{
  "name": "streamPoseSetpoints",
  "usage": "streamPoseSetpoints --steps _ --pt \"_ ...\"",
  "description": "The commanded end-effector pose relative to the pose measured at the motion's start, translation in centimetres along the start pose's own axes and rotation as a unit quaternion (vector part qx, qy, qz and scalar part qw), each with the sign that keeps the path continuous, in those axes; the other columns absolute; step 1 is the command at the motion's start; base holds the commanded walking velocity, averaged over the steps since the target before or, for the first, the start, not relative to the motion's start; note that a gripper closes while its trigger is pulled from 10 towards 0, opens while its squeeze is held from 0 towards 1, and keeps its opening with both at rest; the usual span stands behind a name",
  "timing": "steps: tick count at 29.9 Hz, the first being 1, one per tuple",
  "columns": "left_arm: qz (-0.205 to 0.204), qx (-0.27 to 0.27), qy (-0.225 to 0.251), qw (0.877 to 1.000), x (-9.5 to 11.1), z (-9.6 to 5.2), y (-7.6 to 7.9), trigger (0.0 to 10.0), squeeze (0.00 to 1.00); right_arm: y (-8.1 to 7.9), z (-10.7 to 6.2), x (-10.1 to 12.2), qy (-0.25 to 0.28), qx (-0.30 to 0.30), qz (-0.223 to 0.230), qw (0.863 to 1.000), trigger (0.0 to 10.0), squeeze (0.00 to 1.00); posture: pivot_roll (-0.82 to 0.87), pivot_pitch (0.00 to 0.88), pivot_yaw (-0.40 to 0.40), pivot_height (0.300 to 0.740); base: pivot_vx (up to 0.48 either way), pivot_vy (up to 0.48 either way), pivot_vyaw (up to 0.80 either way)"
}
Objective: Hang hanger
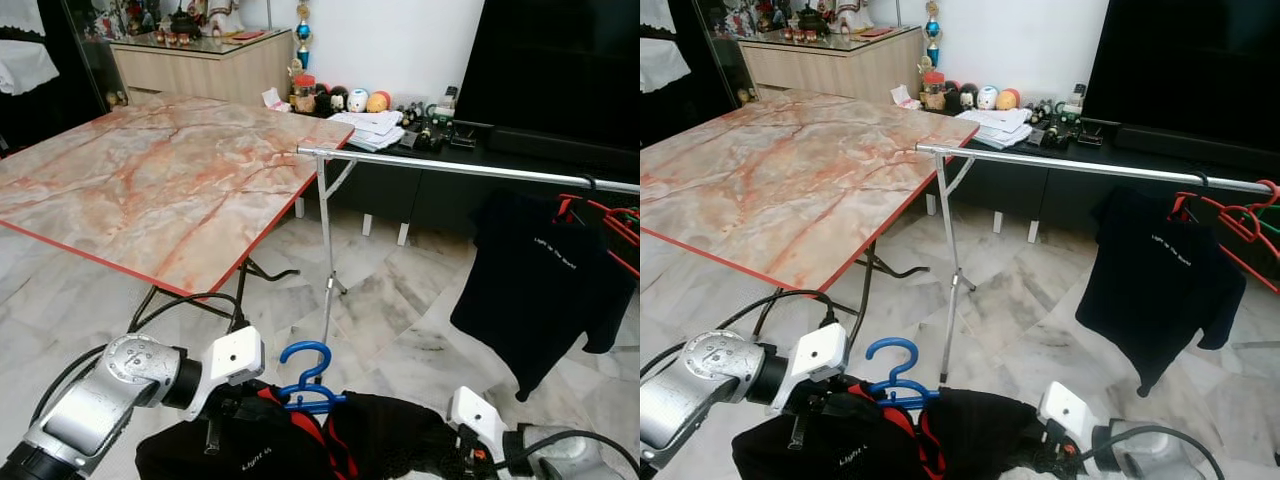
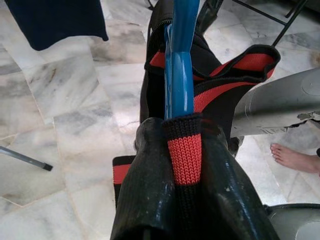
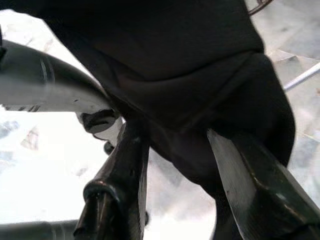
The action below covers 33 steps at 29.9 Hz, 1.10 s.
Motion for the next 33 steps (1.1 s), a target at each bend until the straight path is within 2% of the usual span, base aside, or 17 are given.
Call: streamPoseSetpoints --steps 1,3,4,15,17,28,33 --pt "0.02 0.0 0.012 1.0 1.3 -0.5 -0.3 0.0 0.0 0.0 0.3 0.5 0.009 0.002 -0.004 1.0 10.0 0.0 0.12 0.0 0.015 0.74 0.0 0.0 0.0" --pt "0.019 0.0 0.012 1.0 1.4 -0.4 -0.3 0.0 0.0 -0.1 0.3 0.7 0.015 0.009 -0.004 1.0 10.0 0.0 0.12 0.0 0.014 0.74 0.0 0.0 0.0" --pt "0.018 -0.001 0.013 1.0 1.5 -0.4 -0.2 0.0 0.0 -0.1 0.3 0.8 0.018 0.01 -0.001 1.0 0.0 0.0 0.12 0.0 0.014 0.74 0.0 0.0 0.0" --pt "0.017 0.003 0.009 1.0 1.4 -0.5 -0.2 0.0 0.0 -0.2 0.5 -0.3 -0.015 0.018 -0.007 1.0 0.0 0.0 0.13 0.0 0.007 0.74 0.0 0.0 0.0" --pt "0.02 0.004 0.007 1.0 1.6 -0.6 -0.3 0.0 0.0 0.5 0.6 -0.5 -0.025 -0.005 -0.015 1.0 0.0 0.0 0.13 0.0 0.008 0.74 0.0 0.0 0.0" --pt "0.024 0.003 0.01 1.0 1.9 -0.6 -0.2 0.0 0.0 1.5 0.6 -0.1 -0.015 -0.034 -0.019 0.999 0.0 0.0 0.13 0.0 0.008 0.74 0.0 0.0 0.0" --pt "0.023 0.002 0.012 1.0 2.0 -0.5 -0.2 0.0 0.0 1.5 0.8 0.2 -0.008 -0.031 -0.019 0.999 0.0 0.0 0.13 0.0 0.007 0.74 0.0 0.0 0.0"
Point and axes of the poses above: a point about 5 cm out from each wrist's last joint towards the gripper, its own z axis pointing out of the wrist towards the gripper, its own x axis along the axis of the wrist's last joint, y = z × x, the point moved 5 cm from there along z, pointing out of the wrist towards the gripper, and after that the axes turned 7 degrees about z, right-handed, at the moved point
